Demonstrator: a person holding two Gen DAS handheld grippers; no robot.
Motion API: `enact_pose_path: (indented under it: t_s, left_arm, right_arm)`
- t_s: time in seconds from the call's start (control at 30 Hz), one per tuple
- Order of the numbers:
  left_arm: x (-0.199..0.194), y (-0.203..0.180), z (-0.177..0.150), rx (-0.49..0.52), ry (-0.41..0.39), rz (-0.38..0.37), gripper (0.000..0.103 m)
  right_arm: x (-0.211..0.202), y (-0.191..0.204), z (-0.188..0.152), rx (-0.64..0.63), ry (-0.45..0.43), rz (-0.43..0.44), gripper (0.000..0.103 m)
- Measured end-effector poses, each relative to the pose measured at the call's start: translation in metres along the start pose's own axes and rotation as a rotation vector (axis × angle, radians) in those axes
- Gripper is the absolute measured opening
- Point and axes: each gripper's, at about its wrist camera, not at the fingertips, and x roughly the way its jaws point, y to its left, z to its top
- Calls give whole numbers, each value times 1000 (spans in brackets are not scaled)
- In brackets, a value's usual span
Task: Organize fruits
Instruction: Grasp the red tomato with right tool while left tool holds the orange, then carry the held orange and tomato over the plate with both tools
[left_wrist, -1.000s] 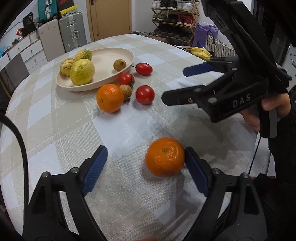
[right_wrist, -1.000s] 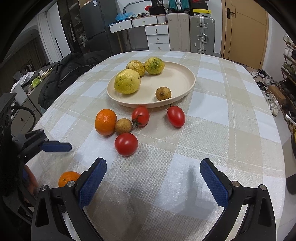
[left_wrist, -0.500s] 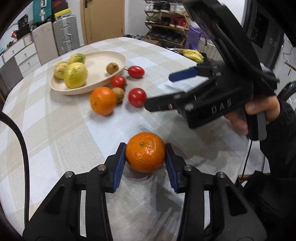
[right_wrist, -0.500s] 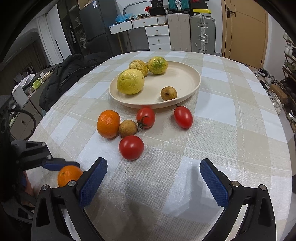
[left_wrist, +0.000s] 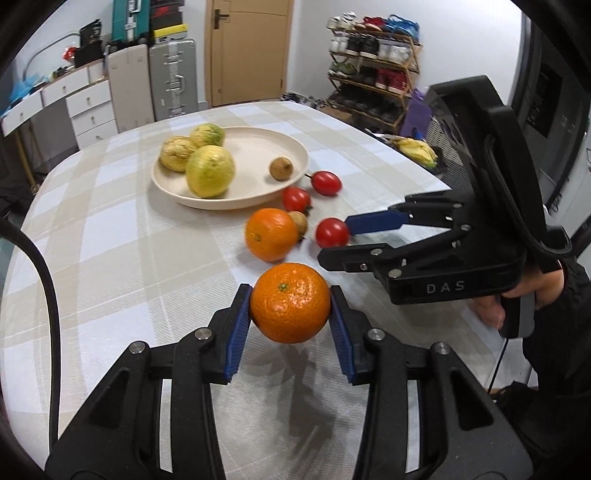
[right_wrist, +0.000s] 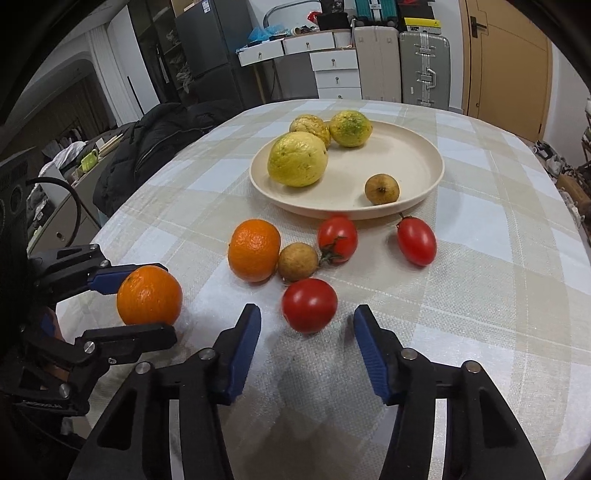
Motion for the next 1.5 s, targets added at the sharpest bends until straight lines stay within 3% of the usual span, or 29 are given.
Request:
enact_pose_path:
  t_s: [0.27,0.53,1.03,1.5]
  left_arm:
    - [-3,8,0,-39,-17,15,38]
    - [-8,15,2,-66,-50,38,38]
    - [-19,29,7,-133,-123,94,38]
    - [-16,38,20,-165,-159,125,38]
  right_arm:
    - [4,3,2,-12,-5,-19,32]
    - [-1,0,2,-4,-28,-13,31]
    - [-38,-11,9,43,-192,-3,31]
    - [-49,-15,11,60,-240,7,31]
